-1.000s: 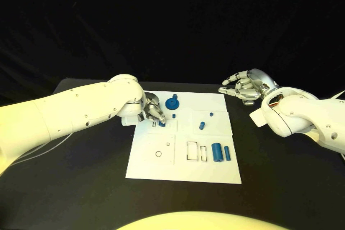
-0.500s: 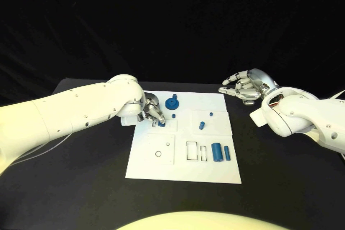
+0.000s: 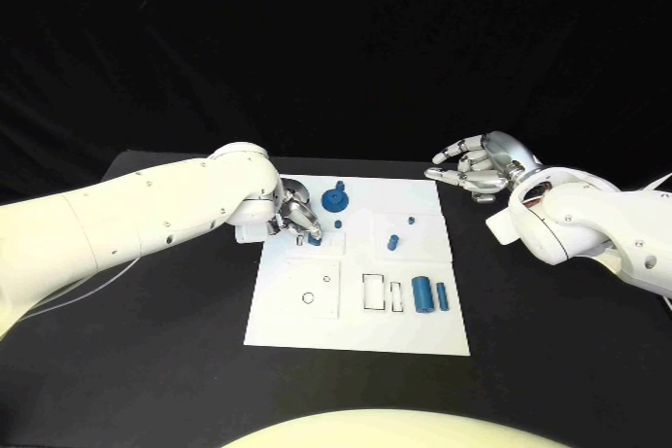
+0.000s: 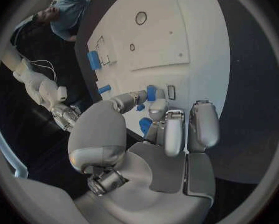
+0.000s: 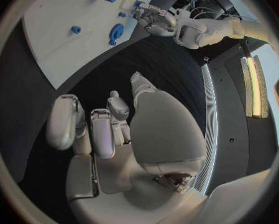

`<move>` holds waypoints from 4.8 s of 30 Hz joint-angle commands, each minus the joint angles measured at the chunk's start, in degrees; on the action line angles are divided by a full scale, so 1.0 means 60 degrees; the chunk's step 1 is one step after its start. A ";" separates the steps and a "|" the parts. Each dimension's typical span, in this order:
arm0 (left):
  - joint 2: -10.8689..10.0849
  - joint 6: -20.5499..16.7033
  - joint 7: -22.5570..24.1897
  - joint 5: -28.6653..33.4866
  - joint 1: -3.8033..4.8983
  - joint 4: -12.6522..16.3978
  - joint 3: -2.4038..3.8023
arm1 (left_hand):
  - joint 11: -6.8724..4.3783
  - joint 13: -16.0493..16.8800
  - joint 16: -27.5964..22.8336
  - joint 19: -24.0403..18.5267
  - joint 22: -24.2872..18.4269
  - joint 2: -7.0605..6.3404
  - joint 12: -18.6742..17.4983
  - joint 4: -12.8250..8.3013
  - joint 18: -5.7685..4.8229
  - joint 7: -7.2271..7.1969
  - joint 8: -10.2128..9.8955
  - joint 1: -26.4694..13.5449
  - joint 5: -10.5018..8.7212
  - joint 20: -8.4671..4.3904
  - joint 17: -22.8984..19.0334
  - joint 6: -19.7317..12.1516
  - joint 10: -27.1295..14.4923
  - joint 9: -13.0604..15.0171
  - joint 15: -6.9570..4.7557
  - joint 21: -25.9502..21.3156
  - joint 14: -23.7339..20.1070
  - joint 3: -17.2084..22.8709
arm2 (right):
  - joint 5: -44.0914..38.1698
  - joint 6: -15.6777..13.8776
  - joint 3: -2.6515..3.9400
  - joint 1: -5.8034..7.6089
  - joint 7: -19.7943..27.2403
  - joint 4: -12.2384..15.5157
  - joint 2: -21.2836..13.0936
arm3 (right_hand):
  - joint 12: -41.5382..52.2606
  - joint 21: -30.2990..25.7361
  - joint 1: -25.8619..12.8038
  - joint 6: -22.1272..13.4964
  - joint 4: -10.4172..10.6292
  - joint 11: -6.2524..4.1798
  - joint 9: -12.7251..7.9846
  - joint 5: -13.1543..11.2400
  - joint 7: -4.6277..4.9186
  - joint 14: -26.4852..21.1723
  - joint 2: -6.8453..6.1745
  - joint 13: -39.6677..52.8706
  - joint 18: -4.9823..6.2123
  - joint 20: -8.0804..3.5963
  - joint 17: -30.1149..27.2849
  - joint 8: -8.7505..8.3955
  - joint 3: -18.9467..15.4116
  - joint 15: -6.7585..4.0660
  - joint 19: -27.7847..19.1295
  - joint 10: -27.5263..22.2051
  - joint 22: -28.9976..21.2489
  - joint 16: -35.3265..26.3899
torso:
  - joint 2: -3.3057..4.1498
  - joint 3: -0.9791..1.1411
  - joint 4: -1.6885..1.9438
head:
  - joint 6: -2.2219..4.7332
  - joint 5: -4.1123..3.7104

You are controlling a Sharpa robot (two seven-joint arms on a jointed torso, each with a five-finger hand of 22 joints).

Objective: Assemble the parts on the task board

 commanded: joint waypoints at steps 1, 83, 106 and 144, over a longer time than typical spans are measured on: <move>0.0053 0.0103 -0.0004 0.0053 -0.0043 0.0027 -0.0035 | -0.0266 0.0210 0.0170 0.0345 0.0179 0.0422 0.0195 -0.0438 -0.0110 -0.0444 0.0629 0.0071 0.0628 -0.0013 0.2614 0.1083 0.0998 0.1055 -0.0183 0.0165 0.1011 0.1311 | -0.0009 0.0024 0.0002 -0.0006 0.0027 -0.0009 0.0013 | -0.0029 -0.0093 0.0050 0.0024 0.0055 -0.0041 0.0120 0.0095 -0.0027 0.0586 0.0207 -0.0057 0.0179 -0.0033 0.0953 0.0230 -0.0499 -0.0065 -0.0108 -0.0106 0.0585 -0.0079 | -0.0002 0.0003 -0.0002 | -0.0013 -0.0001; 0.0341 0.0126 -0.0020 -0.0219 -0.0057 -0.0412 -0.0062 | -0.0322 0.0427 0.0167 0.0420 0.0250 0.0147 0.0109 0.1173 -0.0130 -0.0537 0.0027 -0.0624 0.0102 -0.0092 0.2609 0.1328 0.0982 0.1534 -0.0245 0.0095 0.1010 -0.1902 | -0.0018 0.0076 0.0000 -0.0034 0.0118 -0.0061 0.0029 | -0.0074 -0.0204 -0.0025 -0.0004 0.0082 -0.0043 0.0129 0.0088 -0.0028 0.0587 0.0186 -0.0130 0.0189 -0.0044 0.0926 0.0238 -0.0597 -0.0072 -0.0104 -0.0122 0.0524 -0.0121 | -0.0019 -0.0004 0.0005 | -0.0132 -0.0116; -0.0053 -0.0015 0.0005 -0.0346 -0.0055 -0.0091 0.0093 | -0.0325 0.0507 0.0158 0.0424 0.0256 -0.0127 0.0076 0.2512 -0.0127 -0.0544 -0.0235 -0.0136 -0.1201 -0.0095 0.2594 0.1485 0.0998 0.1712 -0.0248 0.0058 0.1005 -0.3702 | -0.0019 0.0035 -0.0002 -0.0047 0.0138 -0.0094 0.0018 | -0.0095 -0.0239 -0.0142 -0.0020 0.0099 -0.0039 0.0132 0.0089 -0.0025 0.0587 0.0184 -0.0162 0.0192 -0.0044 0.0917 0.0239 -0.0670 -0.0070 -0.0103 -0.0137 0.0505 -0.0136 | -0.0027 -0.0005 0.0011 | -0.0088 -0.0109; 0.0191 -0.0050 0.0203 -0.0844 0.0158 -0.1961 0.0820 | 0.0262 -0.0351 -0.0079 -0.0203 -0.0672 0.0118 -0.0579 0.2565 0.0073 0.0125 -0.1847 0.0792 -0.1178 0.0351 0.2212 0.0464 -0.0025 0.1063 0.0247 -0.0458 0.0859 -0.4500 | -0.0095 0.0021 -0.0004 -0.0061 0.0168 -0.0228 0.0029 | -0.0097 -0.0271 -0.0187 -0.0031 0.0084 -0.0039 0.0135 0.0097 -0.0025 0.0589 0.0204 -0.0175 0.0195 -0.0044 0.0914 0.0243 -0.0706 -0.0069 -0.0101 -0.0137 0.0488 -0.0146 | -0.0005 -0.0020 -0.0004 | 0.0041 0.0018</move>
